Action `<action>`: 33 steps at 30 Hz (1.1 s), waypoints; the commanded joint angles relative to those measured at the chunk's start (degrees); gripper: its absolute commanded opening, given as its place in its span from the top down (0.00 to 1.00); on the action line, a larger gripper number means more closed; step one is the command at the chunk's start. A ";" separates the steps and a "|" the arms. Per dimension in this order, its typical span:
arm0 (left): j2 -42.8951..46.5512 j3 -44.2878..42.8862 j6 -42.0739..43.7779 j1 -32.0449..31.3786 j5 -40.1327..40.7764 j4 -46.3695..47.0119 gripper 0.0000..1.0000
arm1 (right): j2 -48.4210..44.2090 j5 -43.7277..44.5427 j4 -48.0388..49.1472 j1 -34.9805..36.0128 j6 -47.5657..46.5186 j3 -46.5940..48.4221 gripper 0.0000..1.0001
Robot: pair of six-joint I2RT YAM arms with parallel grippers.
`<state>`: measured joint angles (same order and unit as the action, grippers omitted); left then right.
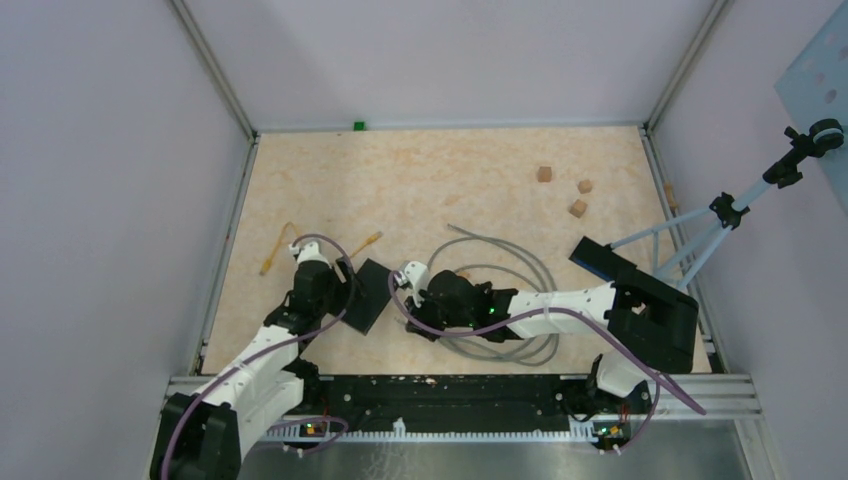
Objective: Insert the plug into the switch port
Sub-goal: Insert the connector into the switch port.
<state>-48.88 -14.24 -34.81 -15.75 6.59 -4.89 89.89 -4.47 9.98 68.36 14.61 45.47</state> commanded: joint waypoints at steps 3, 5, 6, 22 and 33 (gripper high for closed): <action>0.88 1.01 -2.19 0.02 -13.98 1.80 0.23 | -0.44 4.18 0.57 0.39 -0.65 0.55 1.00; 1.92 2.07 -1.84 0.02 -16.96 1.73 0.24 | -1.35 5.64 0.97 0.37 -1.05 -0.55 1.00; 2.42 2.63 -1.37 0.03 -18.16 1.80 0.25 | -1.60 5.91 1.15 0.37 -1.48 -0.97 1.00; 2.11 2.03 0.85 0.02 -19.49 -0.15 0.10 | 6.46 6.14 1.25 0.38 -6.94 1.69 1.00; 1.49 2.11 0.44 0.04 -18.73 -0.45 0.18 | 7.91 5.28 7.28 1.18 -10.30 -0.03 1.00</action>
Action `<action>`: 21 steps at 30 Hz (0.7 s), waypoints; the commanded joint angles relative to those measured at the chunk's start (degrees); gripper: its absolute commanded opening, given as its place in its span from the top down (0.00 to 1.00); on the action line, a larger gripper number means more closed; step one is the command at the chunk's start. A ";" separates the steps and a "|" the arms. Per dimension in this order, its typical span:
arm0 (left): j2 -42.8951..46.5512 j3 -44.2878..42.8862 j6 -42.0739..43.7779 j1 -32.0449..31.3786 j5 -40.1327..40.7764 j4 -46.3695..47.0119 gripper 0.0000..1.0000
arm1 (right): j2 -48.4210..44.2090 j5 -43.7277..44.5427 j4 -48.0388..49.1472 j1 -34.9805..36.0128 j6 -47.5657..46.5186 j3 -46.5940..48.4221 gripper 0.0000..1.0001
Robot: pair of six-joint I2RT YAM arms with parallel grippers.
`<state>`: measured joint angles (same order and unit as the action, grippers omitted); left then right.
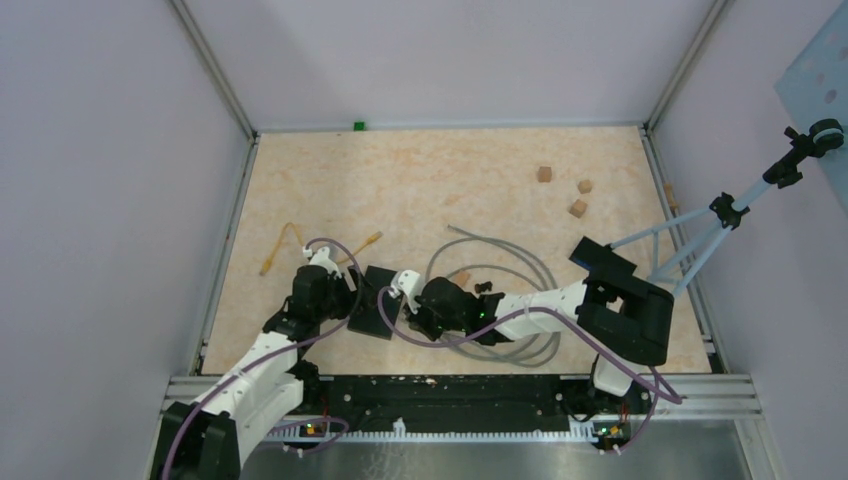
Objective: Insert the plug into the switch port
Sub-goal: Insert the connector into the switch port.
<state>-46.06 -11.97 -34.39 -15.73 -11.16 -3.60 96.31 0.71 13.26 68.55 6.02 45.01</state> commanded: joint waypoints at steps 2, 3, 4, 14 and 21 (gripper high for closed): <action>-1.66 -0.23 0.16 0.00 -0.97 -1.61 0.18 | 2.17 0.52 3.25 1.41 -2.17 0.95 1.00; -1.80 -0.26 0.20 -0.01 -0.99 -1.55 0.19 | 2.47 0.78 2.78 1.59 -2.38 1.22 1.00; -1.84 -0.30 0.20 -0.01 -1.12 -1.60 0.19 | 2.64 1.17 2.40 1.77 -2.53 1.41 1.00; -3.02 -0.49 1.20 0.00 -1.77 -1.02 0.19 | 3.82 1.94 1.34 2.46 -3.41 2.53 1.00; -3.67 -0.51 1.34 0.00 -2.35 -0.73 0.19 | 4.69 2.13 2.21 2.55 -3.61 3.27 1.00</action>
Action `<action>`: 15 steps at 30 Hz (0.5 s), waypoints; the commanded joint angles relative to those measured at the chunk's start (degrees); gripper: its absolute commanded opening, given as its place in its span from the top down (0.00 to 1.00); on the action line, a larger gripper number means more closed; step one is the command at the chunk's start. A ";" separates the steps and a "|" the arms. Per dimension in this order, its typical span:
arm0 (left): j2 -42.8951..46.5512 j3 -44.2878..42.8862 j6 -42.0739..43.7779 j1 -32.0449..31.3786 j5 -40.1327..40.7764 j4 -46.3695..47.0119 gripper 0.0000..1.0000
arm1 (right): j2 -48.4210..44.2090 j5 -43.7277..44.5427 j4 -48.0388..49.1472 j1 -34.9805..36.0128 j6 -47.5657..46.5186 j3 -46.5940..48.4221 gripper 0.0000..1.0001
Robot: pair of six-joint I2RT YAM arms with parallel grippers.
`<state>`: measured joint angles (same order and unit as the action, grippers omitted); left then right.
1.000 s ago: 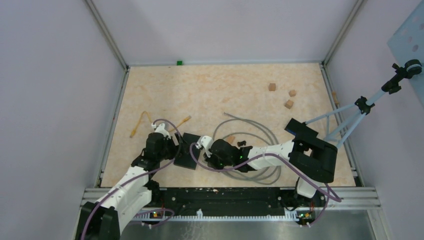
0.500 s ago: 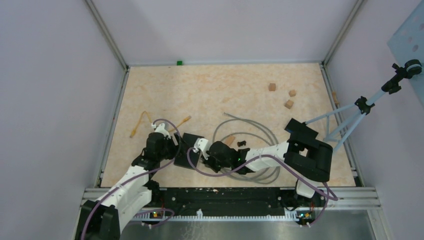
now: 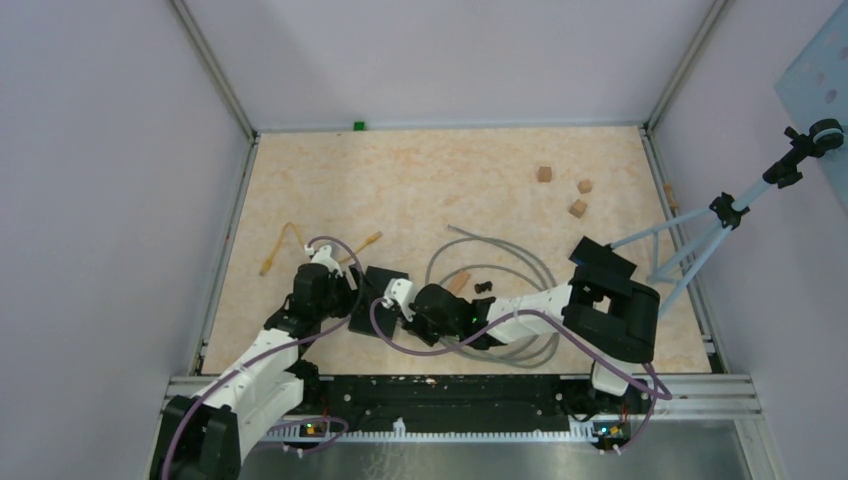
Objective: Insert the plug into the switch port
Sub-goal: Insert the connector into the switch port.
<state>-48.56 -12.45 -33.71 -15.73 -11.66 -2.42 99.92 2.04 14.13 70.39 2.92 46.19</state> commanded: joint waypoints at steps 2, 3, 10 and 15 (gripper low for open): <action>-1.31 -0.08 0.75 -0.01 -2.10 -1.85 0.18 | 1.47 0.67 1.29 0.71 -0.68 2.51 1.00; -1.44 -0.04 0.76 -0.01 -2.14 -1.86 0.18 | 1.70 0.54 1.26 0.74 -0.78 2.89 1.00; -1.89 -0.21 0.84 -0.01 -2.22 -1.83 0.19 | 2.23 -1.15 1.23 0.71 -1.36 3.92 1.00; -1.91 -0.19 0.85 -0.01 -2.34 -1.80 0.19 | 1.98 -1.80 1.52 0.71 -1.39 3.65 1.00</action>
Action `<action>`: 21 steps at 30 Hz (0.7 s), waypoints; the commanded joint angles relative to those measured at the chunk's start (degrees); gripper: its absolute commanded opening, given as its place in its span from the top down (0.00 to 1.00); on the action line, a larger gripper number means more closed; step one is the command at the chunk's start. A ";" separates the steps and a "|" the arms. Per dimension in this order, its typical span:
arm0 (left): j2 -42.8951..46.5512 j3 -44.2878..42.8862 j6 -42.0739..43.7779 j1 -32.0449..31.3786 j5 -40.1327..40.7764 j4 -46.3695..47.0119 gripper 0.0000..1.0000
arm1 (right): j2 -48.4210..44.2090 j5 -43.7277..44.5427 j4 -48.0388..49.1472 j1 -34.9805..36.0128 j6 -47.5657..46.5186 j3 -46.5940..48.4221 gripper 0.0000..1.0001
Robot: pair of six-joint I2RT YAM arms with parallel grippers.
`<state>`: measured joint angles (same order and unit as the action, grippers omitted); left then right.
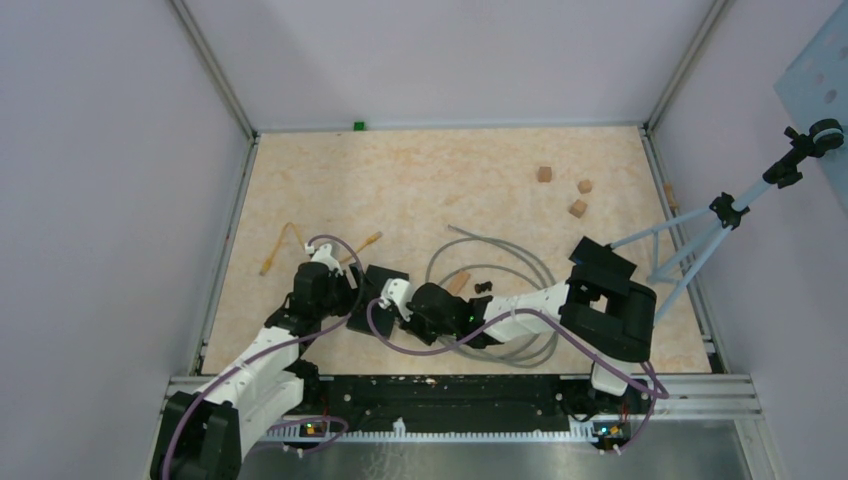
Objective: Insert the plug into the switch port
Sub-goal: Insert the connector into the switch port.
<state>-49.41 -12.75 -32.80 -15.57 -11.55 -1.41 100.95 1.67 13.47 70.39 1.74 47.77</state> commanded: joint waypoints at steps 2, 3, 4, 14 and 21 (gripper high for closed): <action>-1.09 0.16 -0.06 -0.17 -2.38 -2.81 0.19 | 1.05 -0.53 2.02 0.71 0.30 2.14 1.00; -1.20 0.14 -0.02 -0.17 -2.48 -2.81 0.19 | 1.09 -0.08 1.93 0.71 0.75 2.22 1.00; -1.14 0.10 0.00 -0.17 -2.53 -2.74 0.20 | 1.08 0.38 1.80 0.64 1.13 2.36 1.00; -1.77 0.01 0.19 -0.18 -3.20 -2.63 0.21 | 1.14 -1.01 -0.49 -1.11 1.64 4.81 1.00; -1.98 -0.05 0.17 -0.16 -3.19 -2.61 0.20 | 1.14 -0.76 -1.98 -1.46 0.97 5.78 1.00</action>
<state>-50.04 -12.88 -32.45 -15.44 -11.55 -1.15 101.43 1.21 9.67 69.43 2.57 50.06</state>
